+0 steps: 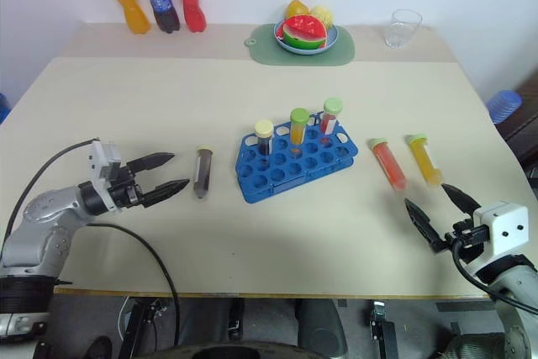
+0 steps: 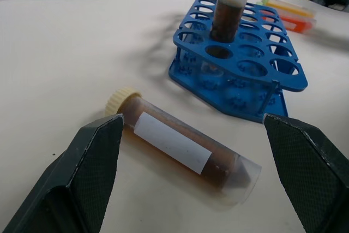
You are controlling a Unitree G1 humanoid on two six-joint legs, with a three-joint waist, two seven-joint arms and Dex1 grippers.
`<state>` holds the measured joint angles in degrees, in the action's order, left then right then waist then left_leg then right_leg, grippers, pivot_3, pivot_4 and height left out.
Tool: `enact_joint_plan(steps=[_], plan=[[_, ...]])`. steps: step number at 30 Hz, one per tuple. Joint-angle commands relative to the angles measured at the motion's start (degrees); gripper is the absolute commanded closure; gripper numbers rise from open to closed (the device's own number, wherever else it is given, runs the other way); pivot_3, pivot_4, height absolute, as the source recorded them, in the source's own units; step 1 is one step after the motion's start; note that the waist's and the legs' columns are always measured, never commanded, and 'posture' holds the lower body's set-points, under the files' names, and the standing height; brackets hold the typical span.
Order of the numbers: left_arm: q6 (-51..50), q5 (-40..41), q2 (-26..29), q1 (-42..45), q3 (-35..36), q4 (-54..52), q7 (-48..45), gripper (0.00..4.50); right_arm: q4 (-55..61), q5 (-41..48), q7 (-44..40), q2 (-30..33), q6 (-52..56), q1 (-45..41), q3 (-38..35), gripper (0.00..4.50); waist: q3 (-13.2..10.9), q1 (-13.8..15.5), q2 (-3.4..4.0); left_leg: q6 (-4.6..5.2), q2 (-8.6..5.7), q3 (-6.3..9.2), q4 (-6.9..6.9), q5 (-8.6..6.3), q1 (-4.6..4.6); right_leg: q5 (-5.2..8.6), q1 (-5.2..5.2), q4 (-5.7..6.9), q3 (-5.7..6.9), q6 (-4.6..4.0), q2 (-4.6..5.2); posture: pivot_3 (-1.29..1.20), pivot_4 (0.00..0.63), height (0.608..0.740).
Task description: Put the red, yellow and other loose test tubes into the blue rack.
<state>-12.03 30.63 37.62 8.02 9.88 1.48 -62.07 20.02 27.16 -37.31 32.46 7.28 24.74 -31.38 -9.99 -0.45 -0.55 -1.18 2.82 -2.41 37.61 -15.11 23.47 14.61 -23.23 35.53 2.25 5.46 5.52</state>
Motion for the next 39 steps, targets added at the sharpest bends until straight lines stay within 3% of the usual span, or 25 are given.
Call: enact_joint_plan(steps=[1, 12, 16, 23, 32, 39], plan=[[-0.4, 0.9, 0.1, 0.5, 1.0, -2.9, 0.5, 0.29, 1.4, 0.7, 0.2, -0.1, -0.1, -0.3, -1.6, 0.57, 0.0, 0.0, 0.00, 0.00, 0.00, -0.01, -0.01, 0.00, 0.00, 0.00, 0.00, -0.01, 0.00, 0.00, 0.00, 0.00, 0.150, 0.740], [-2.5, 3.2, -0.7, 1.6, 1.3, -4.0, 0.1, 0.29, -1.1, 0.6, -0.2, 1.0, 0.3, -4.1, -1.1, 0.57, 0.0, 0.0, 0.00, 0.01, -0.04, -0.06, -0.11, 0.01, -0.01, -0.01, -0.01, -0.06, -0.04, 0.02, -0.02, 0.00, 0.150, 0.740], [-1.9, 2.7, -1.5, 2.6, -0.1, -5.1, 0.0, 0.29, -2.1, 3.3, -0.3, 2.9, 4.9, -7.4, -1.5, 0.57, 0.0, 0.0, 0.00, 0.01, -0.04, -0.09, -0.11, 0.01, -0.02, -0.01, -0.01, -0.05, -0.07, 0.02, -0.03, 0.00, 0.150, 0.740], [-6.4, 5.0, -5.0, 7.3, -3.4, -11.2, 1.6, 0.29, -6.5, -3.0, 6.6, 12.2, 17.0, -20.0, 2.0, 0.57, 0.0, 0.1, -0.01, 0.02, -0.08, -0.14, -0.06, 0.01, -0.02, -0.03, 0.00, -0.03, -0.14, 0.03, -0.03, 0.00, 0.150, 0.740], [-5.8, 3.8, -6.7, 8.6, -6.5, -12.1, 1.9, 0.29, -18.2, 2.6, -3.8, 23.5, 38.9, -39.8, 12.1, 0.57, 0.0, -0.1, 0.00, 0.03, -0.02, -0.18, -0.13, 0.02, -0.06, -0.05, -0.05, -0.02, -0.31, 0.06, -0.23, 0.00, 0.150, 0.740], [-3.8, 1.8, -6.5, 7.2, -7.7, -12.5, 1.4, 0.29, -27.8, 1.2, -7.3, 24.1, 50.1, -55.7, 22.9, 0.57, 0.0, -0.2, 0.01, 0.03, -0.01, -0.22, -0.12, 0.02, -0.03, -0.08, -0.11, -0.02, -0.39, 0.10, -0.24, 0.00, 0.150, 0.740]])
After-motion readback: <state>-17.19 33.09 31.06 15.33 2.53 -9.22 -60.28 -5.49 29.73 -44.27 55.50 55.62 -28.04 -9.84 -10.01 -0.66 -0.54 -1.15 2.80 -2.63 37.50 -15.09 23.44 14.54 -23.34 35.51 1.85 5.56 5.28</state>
